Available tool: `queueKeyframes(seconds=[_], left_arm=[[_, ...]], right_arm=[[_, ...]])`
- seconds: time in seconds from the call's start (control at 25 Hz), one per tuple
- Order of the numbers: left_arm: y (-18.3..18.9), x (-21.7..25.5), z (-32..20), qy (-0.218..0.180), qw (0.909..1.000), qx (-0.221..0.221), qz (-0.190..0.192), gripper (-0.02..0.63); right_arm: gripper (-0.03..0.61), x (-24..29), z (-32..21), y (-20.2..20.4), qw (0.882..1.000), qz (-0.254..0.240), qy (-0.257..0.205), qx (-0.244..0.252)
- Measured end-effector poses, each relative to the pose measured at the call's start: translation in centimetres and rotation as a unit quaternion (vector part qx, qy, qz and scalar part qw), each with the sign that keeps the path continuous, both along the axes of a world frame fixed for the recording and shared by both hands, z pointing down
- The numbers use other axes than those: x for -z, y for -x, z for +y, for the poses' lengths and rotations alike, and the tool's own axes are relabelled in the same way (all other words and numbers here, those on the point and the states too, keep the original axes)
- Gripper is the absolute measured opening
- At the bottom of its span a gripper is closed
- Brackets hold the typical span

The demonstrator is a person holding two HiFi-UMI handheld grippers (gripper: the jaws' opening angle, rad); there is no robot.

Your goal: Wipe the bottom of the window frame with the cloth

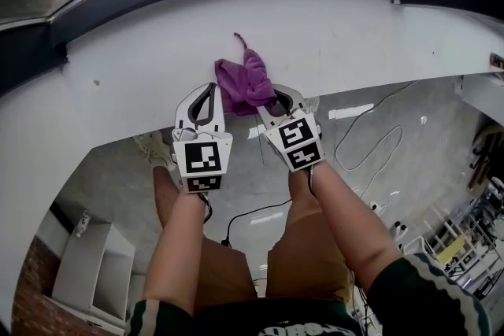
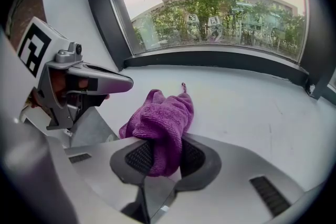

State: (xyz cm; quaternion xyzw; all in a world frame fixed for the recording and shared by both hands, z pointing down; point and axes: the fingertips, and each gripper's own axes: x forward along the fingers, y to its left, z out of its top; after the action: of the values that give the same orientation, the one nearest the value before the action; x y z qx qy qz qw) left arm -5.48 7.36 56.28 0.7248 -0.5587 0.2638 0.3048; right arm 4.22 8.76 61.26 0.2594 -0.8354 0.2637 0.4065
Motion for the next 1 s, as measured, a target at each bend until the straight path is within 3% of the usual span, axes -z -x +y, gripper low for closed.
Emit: queueKeyframes(seconds=[1.0], left_arm=[[9.5, 0.4, 4.1, 0.002, 0.9967, 0.080, 0.011, 0.009]], right_arm=[[0.103, 0.1, 3.6, 11.5, 0.996, -0.001, 0.004, 0.090]])
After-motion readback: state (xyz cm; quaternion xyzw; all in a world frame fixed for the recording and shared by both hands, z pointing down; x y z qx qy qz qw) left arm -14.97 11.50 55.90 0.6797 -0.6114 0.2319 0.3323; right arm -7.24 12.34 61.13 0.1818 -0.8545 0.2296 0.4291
